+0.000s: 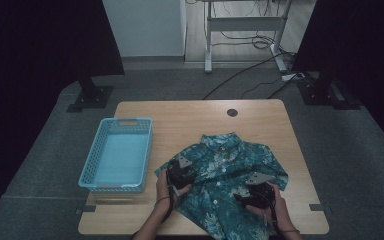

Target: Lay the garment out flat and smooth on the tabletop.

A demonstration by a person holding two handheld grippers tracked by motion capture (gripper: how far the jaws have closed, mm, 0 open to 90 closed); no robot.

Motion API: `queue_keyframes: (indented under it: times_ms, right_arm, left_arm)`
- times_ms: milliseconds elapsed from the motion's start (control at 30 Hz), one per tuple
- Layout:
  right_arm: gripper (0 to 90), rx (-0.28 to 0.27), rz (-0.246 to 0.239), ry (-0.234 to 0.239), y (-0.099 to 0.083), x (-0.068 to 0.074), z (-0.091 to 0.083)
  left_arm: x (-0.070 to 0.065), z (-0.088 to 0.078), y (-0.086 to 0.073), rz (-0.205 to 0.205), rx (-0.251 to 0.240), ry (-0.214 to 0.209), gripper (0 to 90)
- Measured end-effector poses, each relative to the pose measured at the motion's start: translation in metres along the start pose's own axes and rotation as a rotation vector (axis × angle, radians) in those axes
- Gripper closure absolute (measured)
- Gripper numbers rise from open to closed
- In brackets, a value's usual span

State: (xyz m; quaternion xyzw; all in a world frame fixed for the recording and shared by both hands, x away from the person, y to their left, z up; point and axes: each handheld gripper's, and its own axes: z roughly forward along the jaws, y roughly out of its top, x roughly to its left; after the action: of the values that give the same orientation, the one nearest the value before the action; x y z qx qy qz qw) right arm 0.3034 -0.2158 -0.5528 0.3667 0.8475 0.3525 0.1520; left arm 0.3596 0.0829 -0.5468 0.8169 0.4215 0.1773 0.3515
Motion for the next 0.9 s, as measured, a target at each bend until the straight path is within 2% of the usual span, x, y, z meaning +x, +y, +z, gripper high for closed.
queue_keyframes:
  times_ms: [333, 467, 600, 633, 667, 700, 767, 800, 833, 900]
  right_arm:
    - [27.1, -0.001, -0.026, 0.028, -0.01, 0.026, -0.009]
    - [27.1, 0.001, -0.03, 0.031, -0.01, 0.026, -0.01]
    - [29.7, -0.029, -0.021, 0.032, -0.008, 0.018, -0.013]
    - [31.7, -0.081, 0.0, 0.02, -0.007, 0.01, -0.022]
    - [31.7, -0.081, 0.0, 0.02, -0.007, 0.01, -0.022]
    - [34.1, -0.129, 0.026, -0.015, -0.006, 0.0, -0.033]
    - [35.0, -0.143, 0.04, -0.032, -0.005, -0.005, -0.039]
    - [35.9, -0.153, 0.056, -0.054, -0.006, -0.015, -0.046]
    - [35.9, -0.153, 0.056, -0.054, -0.006, -0.015, -0.046]
    - [36.5, -0.143, 0.064, -0.076, -0.008, -0.024, -0.049]
  left_arm:
    - [-0.007, -0.021, -0.024, -0.005, -0.026, -0.001, 57.1]
    - [-0.007, -0.023, -0.026, 0.0, -0.024, -0.011, 54.8]
    - [-0.007, -0.023, -0.026, -0.007, -0.03, -0.022, 53.2]
    - [-0.007, -0.023, -0.026, -0.008, -0.031, -0.023, 52.5]
    - [-0.007, -0.023, -0.026, -0.009, -0.032, -0.024, 52.5]
    - [-0.007, -0.023, -0.027, -0.008, -0.033, -0.026, 51.7]
    - [-0.007, -0.022, -0.027, -0.006, -0.035, -0.025, 51.3]
    - [-0.008, -0.022, -0.027, -0.005, -0.037, -0.024, 50.3]
    - [-0.008, -0.022, -0.027, -0.004, -0.038, -0.023, 50.2]
    - [-0.009, -0.022, -0.026, 0.002, -0.037, -0.019, 50.2]
